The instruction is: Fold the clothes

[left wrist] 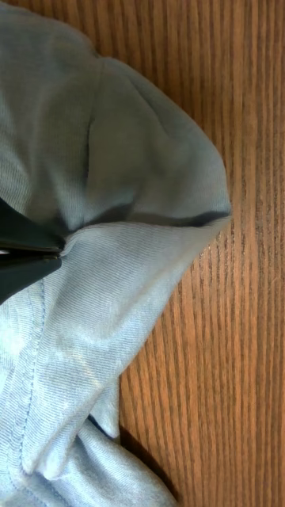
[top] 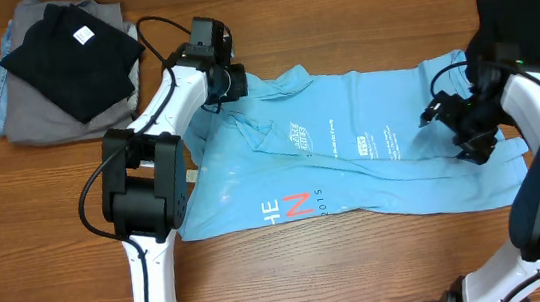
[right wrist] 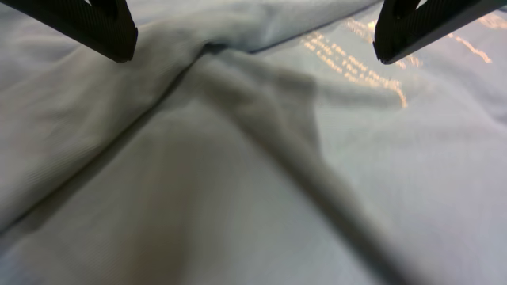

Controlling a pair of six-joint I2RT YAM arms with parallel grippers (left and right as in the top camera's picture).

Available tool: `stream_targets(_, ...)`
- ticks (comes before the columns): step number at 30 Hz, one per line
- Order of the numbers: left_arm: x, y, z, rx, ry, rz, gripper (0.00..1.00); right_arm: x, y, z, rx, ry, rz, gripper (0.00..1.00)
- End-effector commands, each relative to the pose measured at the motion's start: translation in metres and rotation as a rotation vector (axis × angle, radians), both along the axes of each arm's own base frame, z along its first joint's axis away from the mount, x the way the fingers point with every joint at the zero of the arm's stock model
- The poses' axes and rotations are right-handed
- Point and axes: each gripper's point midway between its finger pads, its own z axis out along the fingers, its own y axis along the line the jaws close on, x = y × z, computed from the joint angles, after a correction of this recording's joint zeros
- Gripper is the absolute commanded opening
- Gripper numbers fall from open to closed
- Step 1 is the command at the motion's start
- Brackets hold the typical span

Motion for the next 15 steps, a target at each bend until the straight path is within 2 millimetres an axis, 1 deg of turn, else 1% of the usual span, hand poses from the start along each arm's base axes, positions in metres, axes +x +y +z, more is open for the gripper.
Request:
stream_targets(1,0.004,0.001,-0.005,0.016,-0.002,0.000,0.04,0.020,-0.033,0.023,-0.038,-0.091,-0.069,1.00)
stream_targets(3,0.004,0.001,-0.005,0.013,0.000,0.005,0.04,0.034,-0.045,0.036,-0.034,-0.155,-0.088,1.00)
stream_targets(4,0.003,0.001,-0.005,0.013,0.000,0.005,0.04,0.040,-0.048,0.041,-0.029,-0.189,-0.081,1.00)
stream_targets(8,0.003,0.001,-0.005,0.013,-0.001,0.005,0.04,0.076,-0.053,0.071,-0.014,-0.357,-0.036,0.99)
stream_targets(11,0.004,0.001,-0.005,0.012,-0.003,0.005,0.04,0.102,-0.053,0.082,-0.046,-0.459,-0.021,0.98)
stream_targets(15,0.003,0.000,-0.005,0.013,0.001,0.004,0.04,0.135,-0.048,0.089,-0.069,-0.572,-0.013,0.95)
